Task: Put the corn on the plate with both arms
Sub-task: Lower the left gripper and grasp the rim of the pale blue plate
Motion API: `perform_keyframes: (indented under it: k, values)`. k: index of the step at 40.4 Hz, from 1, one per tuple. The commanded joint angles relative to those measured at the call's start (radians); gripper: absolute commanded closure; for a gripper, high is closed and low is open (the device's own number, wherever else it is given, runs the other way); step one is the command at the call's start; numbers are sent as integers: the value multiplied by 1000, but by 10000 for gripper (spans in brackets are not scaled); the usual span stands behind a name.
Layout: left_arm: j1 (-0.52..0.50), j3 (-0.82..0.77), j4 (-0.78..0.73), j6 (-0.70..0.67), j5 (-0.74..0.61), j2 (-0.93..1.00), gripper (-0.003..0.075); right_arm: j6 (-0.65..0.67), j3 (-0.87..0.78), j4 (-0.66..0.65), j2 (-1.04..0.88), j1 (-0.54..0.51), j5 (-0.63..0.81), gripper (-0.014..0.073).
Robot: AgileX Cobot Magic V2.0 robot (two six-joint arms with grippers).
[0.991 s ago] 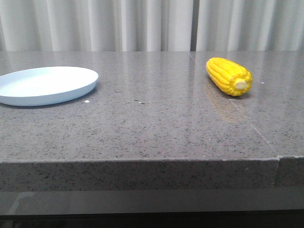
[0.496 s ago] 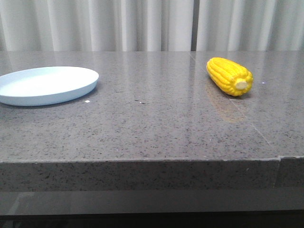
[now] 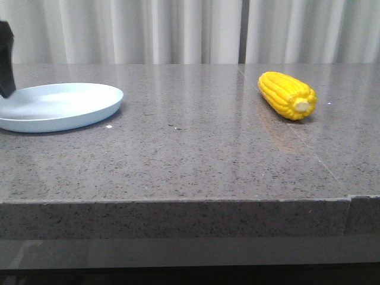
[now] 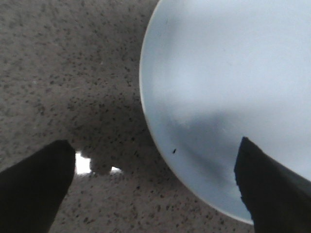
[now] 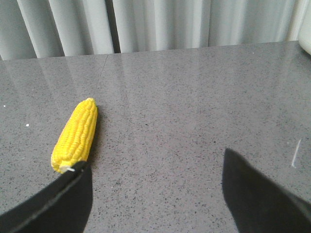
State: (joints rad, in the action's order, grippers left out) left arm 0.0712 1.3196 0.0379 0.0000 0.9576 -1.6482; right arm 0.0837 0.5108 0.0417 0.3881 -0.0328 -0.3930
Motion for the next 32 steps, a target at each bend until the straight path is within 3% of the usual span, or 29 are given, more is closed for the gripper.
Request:
perform_keyframes:
  k: [1,11,23,32]
  values:
    - [6,42,28,-14,-23,-7,143,-9,32,-13,14,-4,86,15]
    - [6,49,42,-14,-51,-44,335,-9,32,-13,14,-4,86,15]
    - [6,49,42,-14,-77,-44,619,-9,32,-13,14,-4,86,15]
    - [6,49,55,-14,-118,-46,741,-9,32,-13,14,-4,86,15]
